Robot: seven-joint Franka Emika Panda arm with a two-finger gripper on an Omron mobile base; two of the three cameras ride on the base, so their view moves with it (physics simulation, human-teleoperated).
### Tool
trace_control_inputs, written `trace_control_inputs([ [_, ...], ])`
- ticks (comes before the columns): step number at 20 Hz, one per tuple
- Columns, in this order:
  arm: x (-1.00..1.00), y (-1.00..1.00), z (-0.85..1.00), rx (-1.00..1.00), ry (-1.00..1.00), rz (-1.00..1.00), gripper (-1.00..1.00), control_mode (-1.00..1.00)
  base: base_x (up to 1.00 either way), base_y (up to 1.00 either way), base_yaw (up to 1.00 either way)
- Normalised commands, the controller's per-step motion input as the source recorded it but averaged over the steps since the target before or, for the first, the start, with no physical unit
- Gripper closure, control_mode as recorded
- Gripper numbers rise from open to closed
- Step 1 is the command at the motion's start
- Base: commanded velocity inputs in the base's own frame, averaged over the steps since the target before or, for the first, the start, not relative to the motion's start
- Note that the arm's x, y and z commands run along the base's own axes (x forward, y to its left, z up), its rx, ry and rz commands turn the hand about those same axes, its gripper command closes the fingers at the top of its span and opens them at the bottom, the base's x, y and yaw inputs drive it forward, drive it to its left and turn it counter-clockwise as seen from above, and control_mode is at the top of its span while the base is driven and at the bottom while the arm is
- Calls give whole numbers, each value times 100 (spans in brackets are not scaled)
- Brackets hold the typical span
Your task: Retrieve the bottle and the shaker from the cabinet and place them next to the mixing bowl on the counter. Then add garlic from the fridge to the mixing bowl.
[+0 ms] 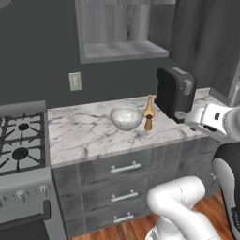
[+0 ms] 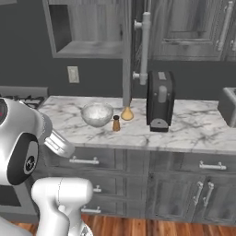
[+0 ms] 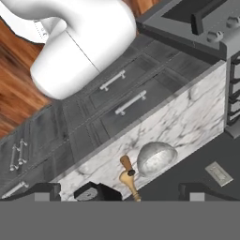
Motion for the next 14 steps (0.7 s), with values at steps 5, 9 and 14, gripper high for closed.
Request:
trace_control_inputs([
  [5,0,0,0,0,0,0,-100,100,-37,25,-19],
  [9,0,0,0,0,0,0,-100,100,-41,26,-25],
  [14,0,0,0,0,0,0,-100,100,-39,25,-28],
])
